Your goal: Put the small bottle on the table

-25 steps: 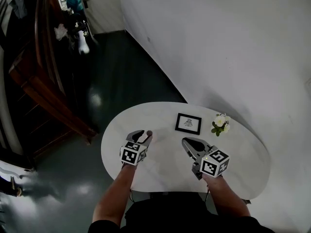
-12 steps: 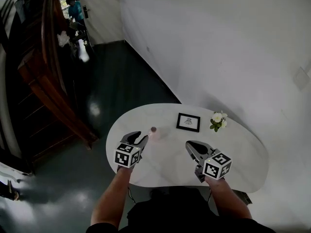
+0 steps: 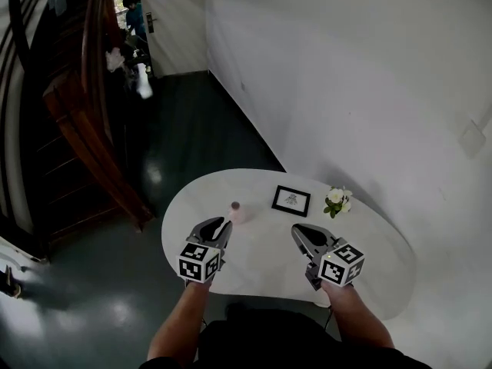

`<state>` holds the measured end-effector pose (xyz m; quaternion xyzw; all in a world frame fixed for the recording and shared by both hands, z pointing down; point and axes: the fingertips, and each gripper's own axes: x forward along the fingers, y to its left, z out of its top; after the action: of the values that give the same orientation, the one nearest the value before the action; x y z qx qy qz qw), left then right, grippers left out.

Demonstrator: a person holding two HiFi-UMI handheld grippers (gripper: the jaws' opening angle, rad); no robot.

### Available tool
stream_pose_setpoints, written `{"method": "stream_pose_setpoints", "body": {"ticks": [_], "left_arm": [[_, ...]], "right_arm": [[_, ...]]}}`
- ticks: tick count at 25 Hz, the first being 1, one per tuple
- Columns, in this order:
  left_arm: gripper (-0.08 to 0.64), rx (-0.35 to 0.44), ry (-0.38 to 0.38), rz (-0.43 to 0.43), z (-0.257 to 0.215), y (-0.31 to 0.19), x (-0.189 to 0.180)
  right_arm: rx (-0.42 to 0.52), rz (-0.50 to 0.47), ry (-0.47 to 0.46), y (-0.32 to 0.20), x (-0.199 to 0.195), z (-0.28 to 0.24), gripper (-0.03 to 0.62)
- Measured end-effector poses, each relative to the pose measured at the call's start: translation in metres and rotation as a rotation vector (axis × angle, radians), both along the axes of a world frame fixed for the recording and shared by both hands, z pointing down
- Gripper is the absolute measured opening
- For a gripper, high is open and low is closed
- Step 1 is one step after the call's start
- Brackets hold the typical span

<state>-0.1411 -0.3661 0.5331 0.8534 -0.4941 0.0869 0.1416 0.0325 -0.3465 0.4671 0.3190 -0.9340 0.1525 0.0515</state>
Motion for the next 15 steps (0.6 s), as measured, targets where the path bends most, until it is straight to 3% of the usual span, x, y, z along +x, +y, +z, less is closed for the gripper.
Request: {"method": "stream_pose_setpoints", "body": {"ticks": [7, 15], "left_arm": [[0.038, 0.025, 0.01, -0.127, -0.025, 0.03, 0.039], [0.032, 0.056, -0.063, -0.153, -0.06, 0.048, 0.065]], "right_arm": [[-0.016, -0.043, -0.102, 0.011, 0.052, -0.01, 0.011], [0.045, -0.122, -0.08, 0.024, 0.085, -0.013, 0.011]]}}
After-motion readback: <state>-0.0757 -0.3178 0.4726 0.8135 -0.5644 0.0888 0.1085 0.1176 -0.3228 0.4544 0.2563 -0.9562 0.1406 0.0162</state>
